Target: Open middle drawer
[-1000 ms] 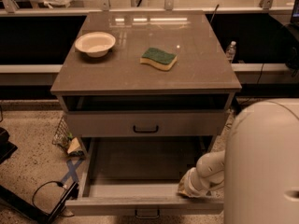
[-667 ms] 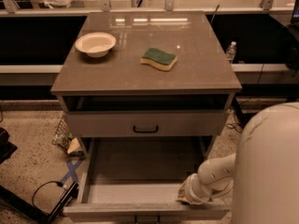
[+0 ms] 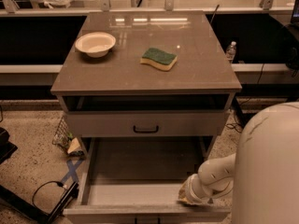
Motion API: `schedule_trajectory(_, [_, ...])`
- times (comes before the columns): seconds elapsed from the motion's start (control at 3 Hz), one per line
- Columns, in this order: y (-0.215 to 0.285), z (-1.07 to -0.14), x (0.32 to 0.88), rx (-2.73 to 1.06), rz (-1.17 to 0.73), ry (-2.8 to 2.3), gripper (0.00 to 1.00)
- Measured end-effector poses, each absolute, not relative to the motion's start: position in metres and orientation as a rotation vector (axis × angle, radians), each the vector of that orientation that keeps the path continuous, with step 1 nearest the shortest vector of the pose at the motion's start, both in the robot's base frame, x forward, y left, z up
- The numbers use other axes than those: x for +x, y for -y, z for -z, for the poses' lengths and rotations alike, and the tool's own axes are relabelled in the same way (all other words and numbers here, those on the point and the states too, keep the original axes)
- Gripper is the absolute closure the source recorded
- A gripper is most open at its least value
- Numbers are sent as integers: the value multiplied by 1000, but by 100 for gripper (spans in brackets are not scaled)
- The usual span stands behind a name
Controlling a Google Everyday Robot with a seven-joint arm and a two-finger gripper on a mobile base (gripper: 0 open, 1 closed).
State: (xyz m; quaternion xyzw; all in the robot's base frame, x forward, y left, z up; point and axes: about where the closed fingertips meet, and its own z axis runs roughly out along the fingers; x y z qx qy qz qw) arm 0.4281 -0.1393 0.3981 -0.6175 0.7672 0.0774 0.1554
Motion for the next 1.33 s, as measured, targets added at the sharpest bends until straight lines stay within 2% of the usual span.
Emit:
schedule_trajectory(0.33, [139, -398, 428, -1770, -223, -2197, 36])
schedule_trajectory(0.67, [138, -397, 427, -1772, -226, -2197, 5])
schedule_trajectory(1.0, [138, -397, 427, -1773, -227, -2197, 0])
schedule_trajectory(1.33, [138, -397, 427, -1773, -227, -2197, 0])
